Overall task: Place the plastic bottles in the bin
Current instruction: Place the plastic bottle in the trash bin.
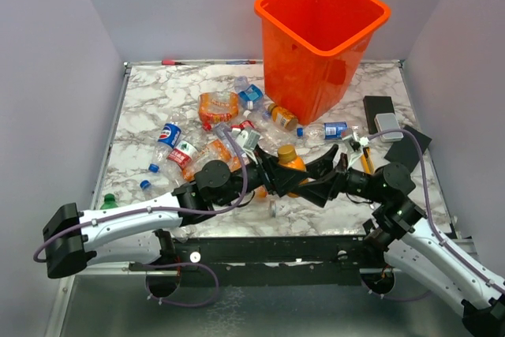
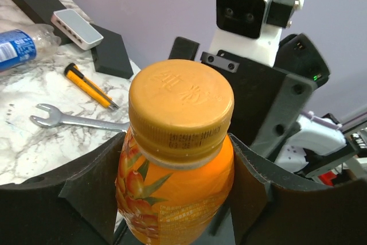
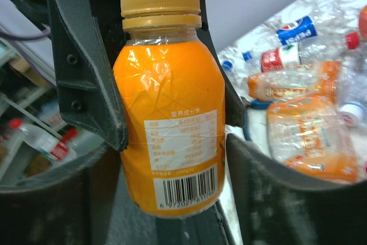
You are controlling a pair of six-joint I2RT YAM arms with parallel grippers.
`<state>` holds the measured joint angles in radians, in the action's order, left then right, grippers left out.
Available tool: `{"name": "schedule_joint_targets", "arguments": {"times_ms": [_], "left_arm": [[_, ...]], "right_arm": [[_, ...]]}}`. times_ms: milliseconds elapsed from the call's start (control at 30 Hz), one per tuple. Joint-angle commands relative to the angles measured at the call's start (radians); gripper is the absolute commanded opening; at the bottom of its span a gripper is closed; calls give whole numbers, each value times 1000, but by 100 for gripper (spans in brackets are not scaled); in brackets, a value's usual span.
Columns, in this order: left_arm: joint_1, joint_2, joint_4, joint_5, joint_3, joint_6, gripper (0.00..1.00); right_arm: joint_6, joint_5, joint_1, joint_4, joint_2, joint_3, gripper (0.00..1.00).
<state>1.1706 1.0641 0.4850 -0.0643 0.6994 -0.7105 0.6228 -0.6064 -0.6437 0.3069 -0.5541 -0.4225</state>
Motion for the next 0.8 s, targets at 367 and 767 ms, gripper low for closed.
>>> {"name": "schedule_joint_targets", "arguments": {"times_ms": [367, 767], "left_arm": [[-151, -343, -404, 187, 13, 367, 0], [-152, -335, -500, 454, 79, 527, 0]], "right_arm": [[-122, 152, -3, -634, -5, -501, 100], [-107, 117, -117, -628, -411, -859, 96]]}}
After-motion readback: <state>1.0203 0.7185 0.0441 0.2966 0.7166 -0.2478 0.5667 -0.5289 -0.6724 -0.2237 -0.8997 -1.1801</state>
